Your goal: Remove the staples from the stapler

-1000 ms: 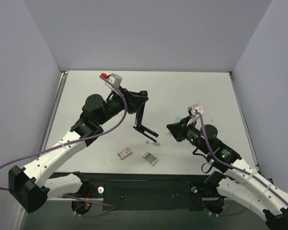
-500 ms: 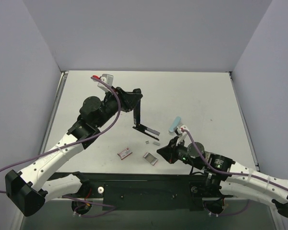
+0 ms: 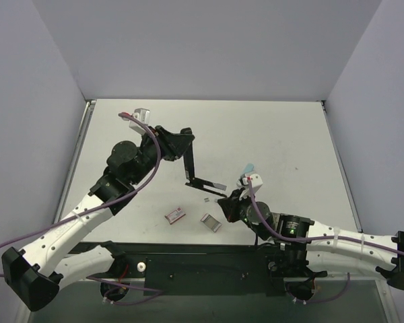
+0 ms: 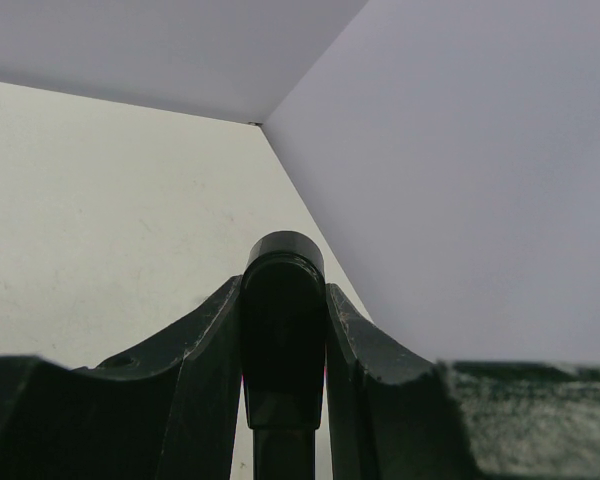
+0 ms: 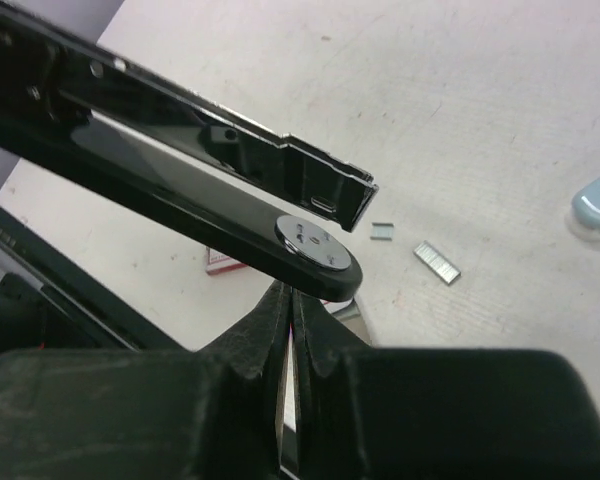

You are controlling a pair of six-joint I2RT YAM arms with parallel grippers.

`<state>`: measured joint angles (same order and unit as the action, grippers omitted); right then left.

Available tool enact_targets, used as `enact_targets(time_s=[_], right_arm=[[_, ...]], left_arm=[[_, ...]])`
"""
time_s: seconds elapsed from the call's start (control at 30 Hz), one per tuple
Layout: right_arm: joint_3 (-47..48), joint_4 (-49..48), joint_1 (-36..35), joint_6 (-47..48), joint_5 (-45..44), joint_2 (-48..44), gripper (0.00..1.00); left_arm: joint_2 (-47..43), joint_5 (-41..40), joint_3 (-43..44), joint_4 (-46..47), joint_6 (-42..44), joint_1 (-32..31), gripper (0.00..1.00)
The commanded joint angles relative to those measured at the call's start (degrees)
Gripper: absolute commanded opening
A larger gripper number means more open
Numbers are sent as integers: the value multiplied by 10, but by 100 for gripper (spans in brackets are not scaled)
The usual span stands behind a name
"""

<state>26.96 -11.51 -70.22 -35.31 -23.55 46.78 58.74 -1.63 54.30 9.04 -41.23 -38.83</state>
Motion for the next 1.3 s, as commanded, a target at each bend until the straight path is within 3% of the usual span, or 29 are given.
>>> enact_targets(time_s=[0.0,0.5,0.67,0.93,1.27], right_arm=[[47,-9,4,28,-81,0,0],[131,4,47,165,-30,21,0],[159,72,65,188,15,-15,0],[204,196,137,191,206,-90,0],[272,262,148,223,414,-57,0]], left_arm=[[-44,16,-3,36,-46,1,0],[-77,149,-77,48,-82,-1,0],[-81,202,-85,53,-61,0,0],[-63,306,-90,106,-43,-2,0],[-42,424,-79,176,-36,-6,0]])
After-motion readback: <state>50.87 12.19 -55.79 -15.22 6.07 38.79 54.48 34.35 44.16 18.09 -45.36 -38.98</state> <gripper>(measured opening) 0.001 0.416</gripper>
